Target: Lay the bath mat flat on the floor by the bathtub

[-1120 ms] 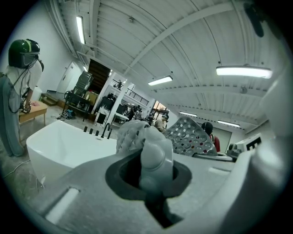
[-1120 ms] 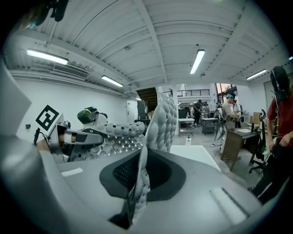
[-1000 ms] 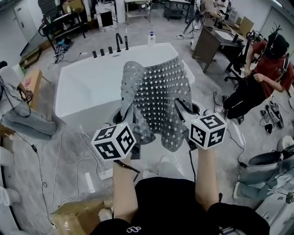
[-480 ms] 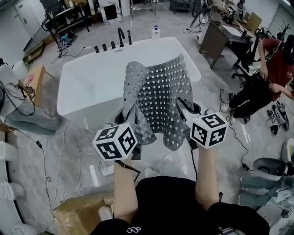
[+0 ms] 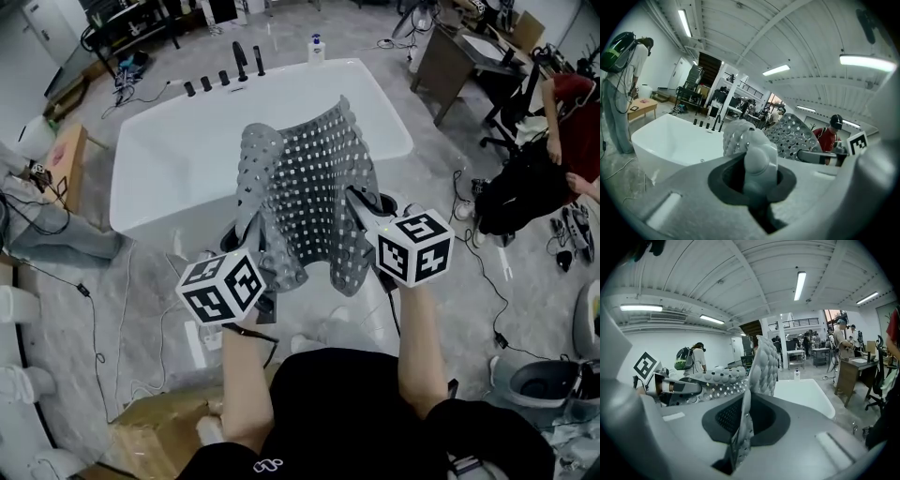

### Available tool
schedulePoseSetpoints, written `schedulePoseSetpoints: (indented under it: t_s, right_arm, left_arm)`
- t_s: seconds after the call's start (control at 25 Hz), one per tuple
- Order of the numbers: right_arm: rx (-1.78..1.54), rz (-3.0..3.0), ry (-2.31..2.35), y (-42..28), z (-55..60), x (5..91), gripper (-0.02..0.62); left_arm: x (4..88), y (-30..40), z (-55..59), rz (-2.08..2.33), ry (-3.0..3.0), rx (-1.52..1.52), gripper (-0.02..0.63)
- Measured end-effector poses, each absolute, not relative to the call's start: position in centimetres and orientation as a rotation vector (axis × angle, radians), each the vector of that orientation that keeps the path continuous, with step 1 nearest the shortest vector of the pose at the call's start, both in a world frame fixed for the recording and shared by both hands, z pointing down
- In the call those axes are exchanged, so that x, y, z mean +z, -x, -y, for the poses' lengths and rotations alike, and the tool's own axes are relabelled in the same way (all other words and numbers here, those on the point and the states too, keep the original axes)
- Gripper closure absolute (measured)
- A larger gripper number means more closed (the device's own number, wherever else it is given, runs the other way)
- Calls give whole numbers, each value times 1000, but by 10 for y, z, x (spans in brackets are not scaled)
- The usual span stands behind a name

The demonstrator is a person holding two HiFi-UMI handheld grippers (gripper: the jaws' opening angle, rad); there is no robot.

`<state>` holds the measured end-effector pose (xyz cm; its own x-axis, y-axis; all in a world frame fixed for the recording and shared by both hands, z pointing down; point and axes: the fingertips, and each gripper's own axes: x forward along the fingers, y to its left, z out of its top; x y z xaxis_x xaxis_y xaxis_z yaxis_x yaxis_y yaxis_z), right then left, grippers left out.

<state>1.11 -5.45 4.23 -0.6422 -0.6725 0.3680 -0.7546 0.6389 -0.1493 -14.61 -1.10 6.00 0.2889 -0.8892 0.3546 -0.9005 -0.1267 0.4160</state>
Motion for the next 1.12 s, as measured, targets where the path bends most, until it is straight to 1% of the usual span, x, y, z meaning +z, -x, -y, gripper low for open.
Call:
schedulePoseSetpoints:
  t_s: [0.44, 0.64, 1.12]
  right_arm:
    - [402, 2536, -1103, -28, 86, 65, 572]
    - [463, 2519, -1100, -48, 97, 82, 572]
    - [647, 2497, -1102, -40, 117, 115, 572]
  left_arm:
    - [98, 119, 49, 1582, -1946, 4, 588]
    - [112, 102, 61, 1571, -1924, 59, 588]
    - [136, 121, 63, 1564, -1870, 175, 588]
